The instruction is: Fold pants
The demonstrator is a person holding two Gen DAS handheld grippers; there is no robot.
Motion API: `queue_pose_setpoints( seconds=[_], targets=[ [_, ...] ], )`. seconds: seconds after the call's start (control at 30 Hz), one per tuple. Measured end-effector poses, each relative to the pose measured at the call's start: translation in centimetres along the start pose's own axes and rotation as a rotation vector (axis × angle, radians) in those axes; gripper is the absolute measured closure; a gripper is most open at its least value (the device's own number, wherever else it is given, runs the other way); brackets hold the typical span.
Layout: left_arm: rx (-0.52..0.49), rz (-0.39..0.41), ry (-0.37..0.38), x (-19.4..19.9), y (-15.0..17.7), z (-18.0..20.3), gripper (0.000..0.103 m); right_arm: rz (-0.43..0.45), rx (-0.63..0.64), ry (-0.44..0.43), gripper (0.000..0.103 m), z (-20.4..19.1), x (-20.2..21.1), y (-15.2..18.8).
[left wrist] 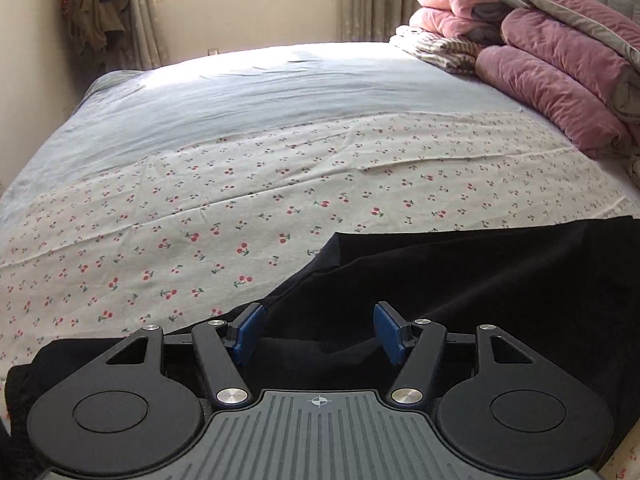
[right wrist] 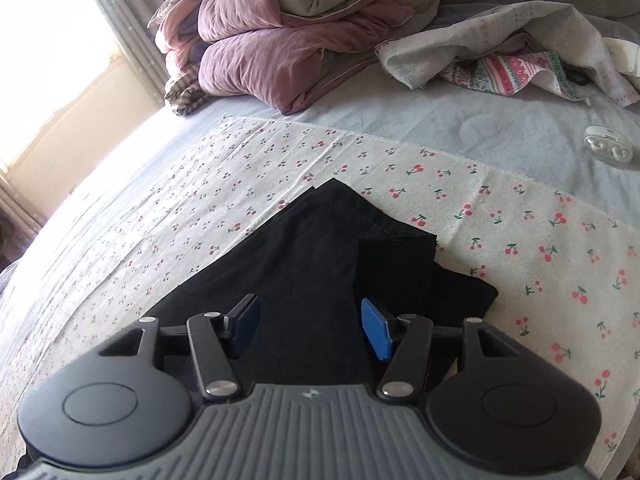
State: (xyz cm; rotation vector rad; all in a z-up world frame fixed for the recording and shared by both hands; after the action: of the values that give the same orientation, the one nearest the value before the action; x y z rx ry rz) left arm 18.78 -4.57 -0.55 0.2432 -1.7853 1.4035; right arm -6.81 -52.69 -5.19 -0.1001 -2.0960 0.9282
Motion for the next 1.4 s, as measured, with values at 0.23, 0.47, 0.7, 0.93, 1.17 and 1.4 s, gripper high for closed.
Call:
queue_pose_setpoints(
  seconds=[0.23,0.47,0.7,0.93,1.17,1.4],
  targets=[
    [-0.127,-0.13,-0.051,-9.1,-0.9,2.7,0.08,-0.075,0.182,-0.041,0.052,-3.0,-1.5,0.5],
    [-0.126,-0.041,-0.064,-9.0,-3.3,1.6,0.103,-0.202,0.3,-0.034,0.068,-4.4,-4.1,3.2],
    [-0.101,-0.037,-0.109,-10.8,-4.6,0.7,0.103,-0.179,0.261,-0.009,0.068,-3.9,-4.5,2.6],
    [0.188,-0.001,-0.008,-5.4,-2.1,-2.6,0.081,-0.082,0.08,0.061,0.064,0.5,-3.6,-0.4],
    [0.405,0.031,-0.115,5.0,4.5,-7.2,0.043,-0.016,-0.026,0.127,0.064,6.2,-2.3,-2.4],
    [0.671,0.044,-0.414,9.9,13.0,-16.3,0.043,-0.05,0.191,0.135,0.057,3.9,-5.4,-1.7]
  ],
)
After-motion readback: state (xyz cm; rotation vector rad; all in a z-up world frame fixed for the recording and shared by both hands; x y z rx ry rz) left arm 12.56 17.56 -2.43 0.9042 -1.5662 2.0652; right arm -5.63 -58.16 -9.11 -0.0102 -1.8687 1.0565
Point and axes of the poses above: each gripper's, at about its wrist camera, not at the fingertips, and x roughly against the way its jaws point, z to its right, y to its underside, the point moved 4 cm from there along -x, roughly the way its jaws point, and after that the axes turned 4 degrees about z, right-handed, at the moved point
